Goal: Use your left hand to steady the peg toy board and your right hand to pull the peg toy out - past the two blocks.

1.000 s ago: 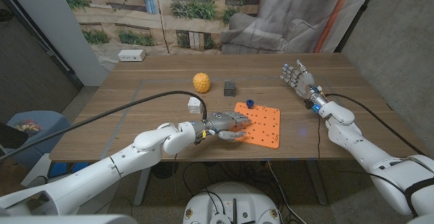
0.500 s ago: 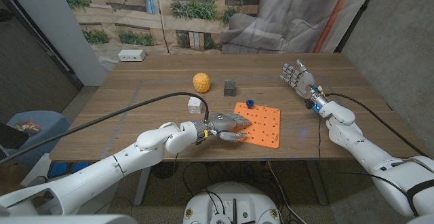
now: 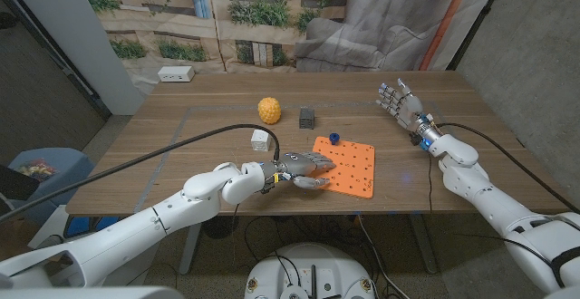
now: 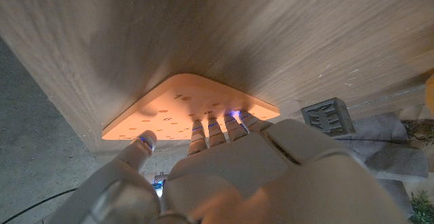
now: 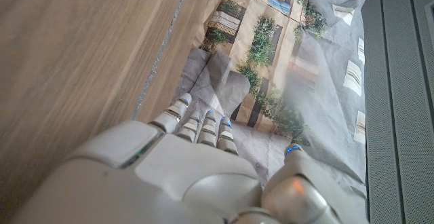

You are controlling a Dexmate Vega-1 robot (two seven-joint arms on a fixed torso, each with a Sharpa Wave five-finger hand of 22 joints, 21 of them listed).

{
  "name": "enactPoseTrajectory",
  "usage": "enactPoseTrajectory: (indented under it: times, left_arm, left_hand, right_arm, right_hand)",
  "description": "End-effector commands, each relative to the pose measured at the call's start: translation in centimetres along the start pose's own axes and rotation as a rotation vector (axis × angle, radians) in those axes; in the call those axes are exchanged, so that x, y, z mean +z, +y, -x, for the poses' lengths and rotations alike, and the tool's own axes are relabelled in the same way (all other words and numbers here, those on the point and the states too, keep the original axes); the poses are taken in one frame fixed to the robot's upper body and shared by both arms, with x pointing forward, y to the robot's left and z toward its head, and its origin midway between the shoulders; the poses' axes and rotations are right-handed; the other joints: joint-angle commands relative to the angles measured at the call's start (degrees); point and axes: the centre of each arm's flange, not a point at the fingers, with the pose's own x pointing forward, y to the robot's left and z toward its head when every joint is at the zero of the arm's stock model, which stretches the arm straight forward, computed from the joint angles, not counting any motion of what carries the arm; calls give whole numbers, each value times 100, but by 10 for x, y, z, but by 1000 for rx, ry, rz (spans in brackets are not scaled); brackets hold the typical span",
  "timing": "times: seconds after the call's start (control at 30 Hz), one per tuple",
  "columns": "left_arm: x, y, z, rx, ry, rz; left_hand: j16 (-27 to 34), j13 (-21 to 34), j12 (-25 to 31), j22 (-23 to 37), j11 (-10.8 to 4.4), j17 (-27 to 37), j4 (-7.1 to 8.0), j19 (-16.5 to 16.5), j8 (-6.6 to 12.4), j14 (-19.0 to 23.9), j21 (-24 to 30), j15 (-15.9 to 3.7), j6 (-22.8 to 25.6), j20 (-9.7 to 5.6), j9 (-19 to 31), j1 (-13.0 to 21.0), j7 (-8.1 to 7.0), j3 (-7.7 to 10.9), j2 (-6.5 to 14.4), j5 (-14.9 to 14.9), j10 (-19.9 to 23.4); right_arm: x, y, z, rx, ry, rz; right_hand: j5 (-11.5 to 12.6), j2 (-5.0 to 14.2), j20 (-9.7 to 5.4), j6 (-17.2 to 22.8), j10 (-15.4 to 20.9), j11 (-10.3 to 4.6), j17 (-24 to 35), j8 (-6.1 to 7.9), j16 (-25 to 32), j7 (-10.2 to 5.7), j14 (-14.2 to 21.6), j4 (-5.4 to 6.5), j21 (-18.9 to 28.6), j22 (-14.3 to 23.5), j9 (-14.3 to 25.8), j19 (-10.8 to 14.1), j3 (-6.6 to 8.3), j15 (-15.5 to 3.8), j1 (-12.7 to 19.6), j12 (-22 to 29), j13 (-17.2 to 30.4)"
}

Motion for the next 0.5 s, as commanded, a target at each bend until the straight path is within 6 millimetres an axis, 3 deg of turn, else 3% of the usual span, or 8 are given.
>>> enactPoseTrajectory:
  times: [0.03, 0.5]
  left_arm:
    - [0, -4, -1, -47, 4, -2]
    - [-1, -3, -5, -71, 5, -9]
  left_hand:
    - [44, 15, 40, 33, -4, 9, -7, 60, 46, 62, 46, -332, 44, -967, 18, 8, -21, -12, 480, 35, 45]
    - [22, 16, 24, 31, 0, 1, -39, 58, 35, 54, 41, -322, 52, -957, 19, 40, -17, 3, 515, 42, 26]
  right_arm:
    - [11, 5, 3, 31, 4, 110]
    - [18, 8, -4, 105, 21, 310]
  right_hand:
    - [3, 74, -162, 8, 9, -30, 9, -6, 42, 19, 77, -37, 64, 14, 13, 36, 40, -109, 21, -19, 6]
    - [-6, 32, -165, 8, 96, -50, -41, 0, 48, -93, 147, -153, 75, 13, 13, 109, 86, -146, 145, 9, 9]
